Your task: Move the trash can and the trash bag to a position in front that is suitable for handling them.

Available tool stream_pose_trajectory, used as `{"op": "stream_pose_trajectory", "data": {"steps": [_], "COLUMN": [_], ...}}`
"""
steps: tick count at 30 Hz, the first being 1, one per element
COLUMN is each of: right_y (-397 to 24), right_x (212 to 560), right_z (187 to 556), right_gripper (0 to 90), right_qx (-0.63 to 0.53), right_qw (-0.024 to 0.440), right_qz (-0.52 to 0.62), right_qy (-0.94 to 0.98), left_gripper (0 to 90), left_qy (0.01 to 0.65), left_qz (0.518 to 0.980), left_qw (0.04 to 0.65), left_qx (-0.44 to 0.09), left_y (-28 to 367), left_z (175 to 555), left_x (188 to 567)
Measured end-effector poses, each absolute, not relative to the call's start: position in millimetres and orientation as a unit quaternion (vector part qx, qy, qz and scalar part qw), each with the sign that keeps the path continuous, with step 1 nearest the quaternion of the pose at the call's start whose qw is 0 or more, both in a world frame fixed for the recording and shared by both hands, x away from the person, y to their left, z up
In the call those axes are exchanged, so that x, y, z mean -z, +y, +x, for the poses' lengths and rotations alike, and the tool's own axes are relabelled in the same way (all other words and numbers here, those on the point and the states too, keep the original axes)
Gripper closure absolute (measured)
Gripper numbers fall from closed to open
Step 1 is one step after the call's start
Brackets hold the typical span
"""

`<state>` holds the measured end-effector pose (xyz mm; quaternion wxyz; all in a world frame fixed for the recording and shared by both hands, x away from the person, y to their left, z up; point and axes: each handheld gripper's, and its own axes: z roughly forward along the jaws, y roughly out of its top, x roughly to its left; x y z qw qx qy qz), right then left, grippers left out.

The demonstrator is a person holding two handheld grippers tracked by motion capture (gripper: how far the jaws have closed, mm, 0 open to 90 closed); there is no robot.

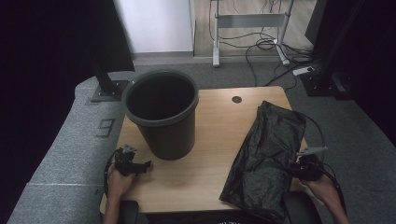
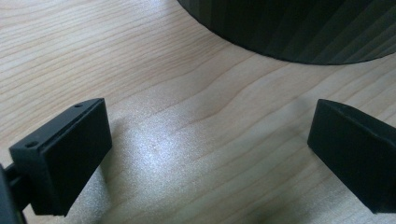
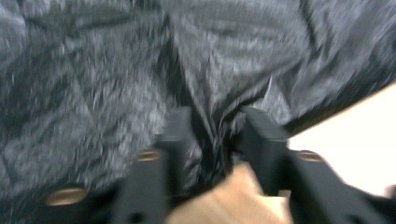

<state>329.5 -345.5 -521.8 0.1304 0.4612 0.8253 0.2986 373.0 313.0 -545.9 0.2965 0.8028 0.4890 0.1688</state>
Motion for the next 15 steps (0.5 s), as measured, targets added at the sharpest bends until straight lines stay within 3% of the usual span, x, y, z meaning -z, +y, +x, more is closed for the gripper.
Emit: {"op": "stream_pose_trajectory", "data": {"steps": [1,6,15], "right_y": [-345.5,-333.7,-313.8], "right_x": [521.8,514.0,507.3], "right_z": [329.5,343.8,364.1], "right_gripper": [51.5,17.6,13.2], "right_qx": [-0.299,-0.326,-0.347], "right_qw": [0.130,0.151,0.143], "right_qz": [0.461,0.455,0.447], "right_qy": [0.825,0.815,0.812], "left_gripper": [0.0,0.0,0.0], "left_qy": [0.489,0.500,0.512], "left_qz": [0.803,0.800,0.772], "left_qw": [0.296,0.280,0.310], "left_qx": [-0.169,-0.176,-0.214], "left_y": [313.0,318.3,337.0], "left_z": [373.0,382.4,412.2], "left_x": [545.9,541.6,502.9]}}
